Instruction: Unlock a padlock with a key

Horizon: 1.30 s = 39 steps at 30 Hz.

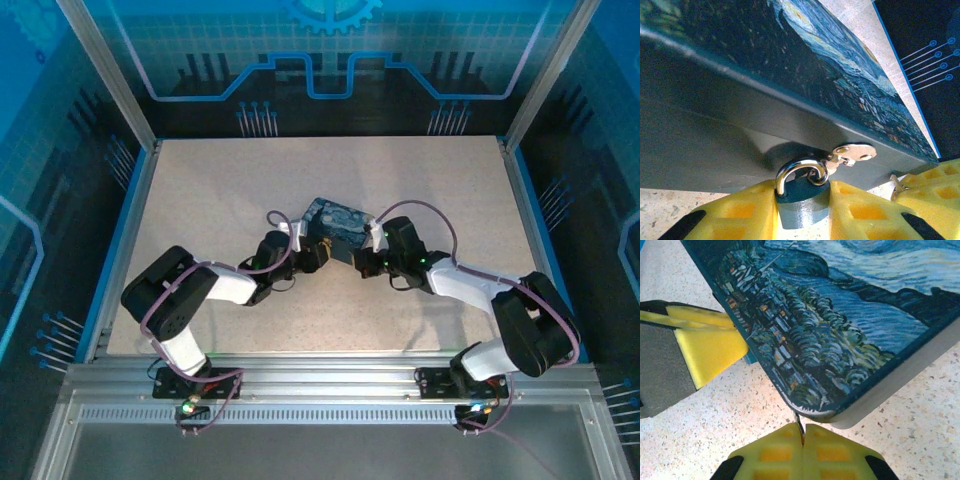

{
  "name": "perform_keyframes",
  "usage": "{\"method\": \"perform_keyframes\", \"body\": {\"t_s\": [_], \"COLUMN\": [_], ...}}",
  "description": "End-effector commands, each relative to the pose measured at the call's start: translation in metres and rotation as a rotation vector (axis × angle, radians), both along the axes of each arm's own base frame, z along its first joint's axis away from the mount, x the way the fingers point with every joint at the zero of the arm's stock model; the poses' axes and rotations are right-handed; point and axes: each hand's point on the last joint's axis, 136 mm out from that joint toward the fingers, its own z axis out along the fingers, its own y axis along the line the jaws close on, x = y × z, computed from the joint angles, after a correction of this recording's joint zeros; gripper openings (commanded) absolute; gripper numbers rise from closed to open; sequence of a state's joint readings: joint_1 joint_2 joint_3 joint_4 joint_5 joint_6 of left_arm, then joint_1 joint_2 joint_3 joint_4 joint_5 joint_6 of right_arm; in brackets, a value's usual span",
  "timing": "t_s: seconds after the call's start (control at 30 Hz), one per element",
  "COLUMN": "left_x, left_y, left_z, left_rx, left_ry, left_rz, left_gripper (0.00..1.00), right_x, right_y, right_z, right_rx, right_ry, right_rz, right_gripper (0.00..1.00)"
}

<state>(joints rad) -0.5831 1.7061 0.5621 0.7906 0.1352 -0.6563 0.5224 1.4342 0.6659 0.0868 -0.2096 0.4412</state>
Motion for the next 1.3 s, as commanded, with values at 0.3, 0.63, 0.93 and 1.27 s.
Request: {"method": "perform_keyframes", "body": {"t_s": [0.3, 0.63, 0.93, 1.27], "left_x": [0.001, -0.001, -0.002, -0.003], "left_y": [-0.012, -0.014, -0.016, -0.018], "left_z": [0.022, 0.027, 0.032, 0.033], "left_rx": [-0.072, -0.097, -0.119, -0.124], "left_ry": [-0.034, 0.002, 0.03, 0.034], "left_rz": [-0.011, 0.003, 0.016, 0.023], "left_gripper": [0.29, 0.29, 0.29, 0.29], "right_x": [-0.029, -0.031, -0.024, -0.018], "right_y": [0.021, 0.036, 0.042, 0.045], "right_z": [0.0, -0.013, -0.02, -0.029], "right_rx": [0.047, 0.102, 0.104, 0.11], "right_ry": [-0.045, -0.051, -0.072, -0.057], "right_rz": [0.099, 0.093, 0.074, 0.055], "right_gripper": [0.0, 0.0, 0.0, 0.0]}}
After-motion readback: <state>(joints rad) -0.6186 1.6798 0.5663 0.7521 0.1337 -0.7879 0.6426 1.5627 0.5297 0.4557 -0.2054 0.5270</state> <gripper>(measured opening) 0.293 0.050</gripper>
